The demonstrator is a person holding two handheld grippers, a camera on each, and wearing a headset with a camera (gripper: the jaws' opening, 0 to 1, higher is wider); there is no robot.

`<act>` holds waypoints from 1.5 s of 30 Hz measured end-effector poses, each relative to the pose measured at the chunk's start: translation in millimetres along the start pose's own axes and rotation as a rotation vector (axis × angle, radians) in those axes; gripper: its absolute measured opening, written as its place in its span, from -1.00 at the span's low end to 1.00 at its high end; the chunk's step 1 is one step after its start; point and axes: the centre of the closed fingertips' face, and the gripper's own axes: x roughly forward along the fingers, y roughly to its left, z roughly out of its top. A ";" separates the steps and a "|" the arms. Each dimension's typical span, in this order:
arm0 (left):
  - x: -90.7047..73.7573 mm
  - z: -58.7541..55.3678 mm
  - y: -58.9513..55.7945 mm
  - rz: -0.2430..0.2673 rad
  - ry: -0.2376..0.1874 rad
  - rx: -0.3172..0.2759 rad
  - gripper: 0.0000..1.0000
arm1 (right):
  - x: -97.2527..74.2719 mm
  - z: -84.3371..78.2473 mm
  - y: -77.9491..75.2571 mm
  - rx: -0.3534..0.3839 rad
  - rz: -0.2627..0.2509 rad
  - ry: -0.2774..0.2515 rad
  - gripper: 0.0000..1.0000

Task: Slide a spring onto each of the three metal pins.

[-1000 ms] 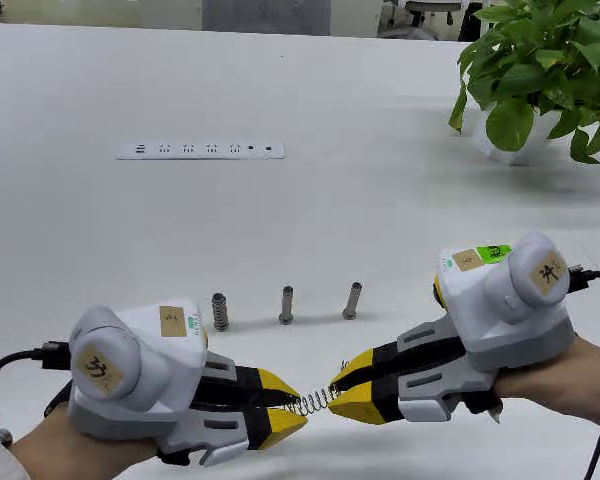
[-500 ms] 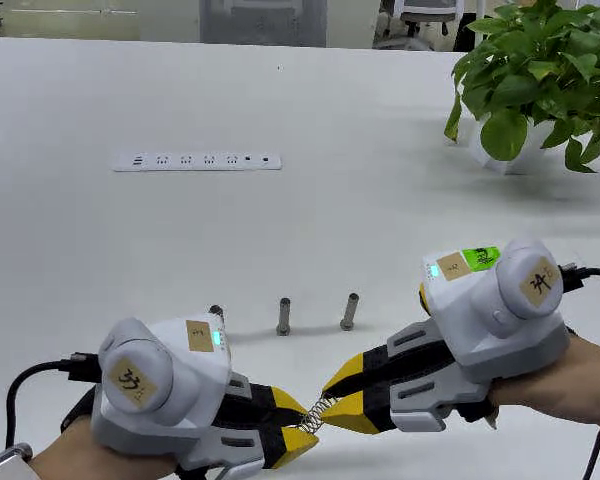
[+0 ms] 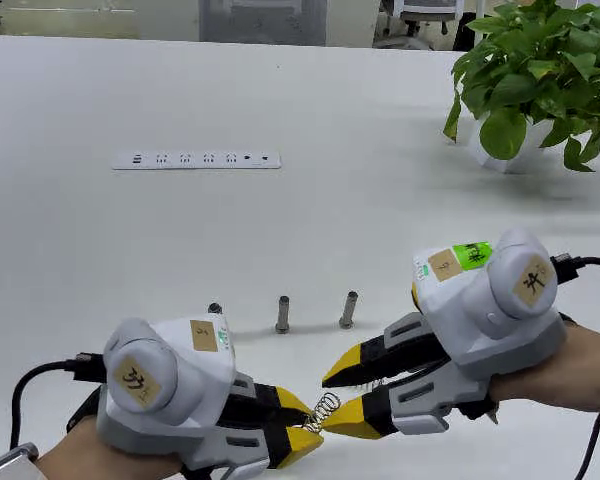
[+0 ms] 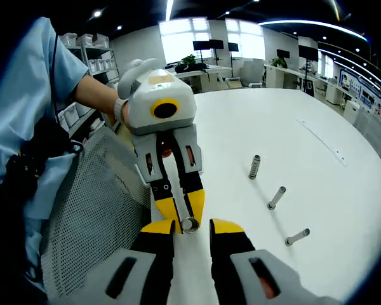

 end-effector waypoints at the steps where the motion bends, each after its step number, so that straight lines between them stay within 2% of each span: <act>1: 0.4 0.4 -0.2 -0.001 -0.002 0.001 -0.82 | 0.4 1.0 0.3 -0.005 0.003 0.007 -0.55; 6: 2.7 1.6 -3.2 -0.013 0.001 0.012 -0.82 | 4.3 -10.1 7.1 -0.089 0.058 0.138 -0.61; 13: 5.4 3.7 -4.1 -0.020 0.002 0.024 -0.82 | 11.4 -11.0 9.0 -0.107 0.088 0.165 -0.70; 30: 8.8 3.8 -8.3 -0.044 0.027 0.066 -0.82 | 10.2 -17.8 12.6 -0.135 0.138 0.236 -0.75; 35: 7.5 4.0 -7.2 -0.032 0.021 0.068 -0.81 | 10.8 -15.9 13.0 -0.141 0.142 0.243 -0.76; 42: 3.8 2.4 -2.7 0.011 -0.009 0.024 -0.80 | 13.0 -14.3 9.8 -0.164 0.146 0.255 -0.76; 45: 1.3 2.9 0.0 0.039 -0.034 -0.011 -0.79 | 14.0 -11.8 7.9 -0.175 0.144 0.254 -0.76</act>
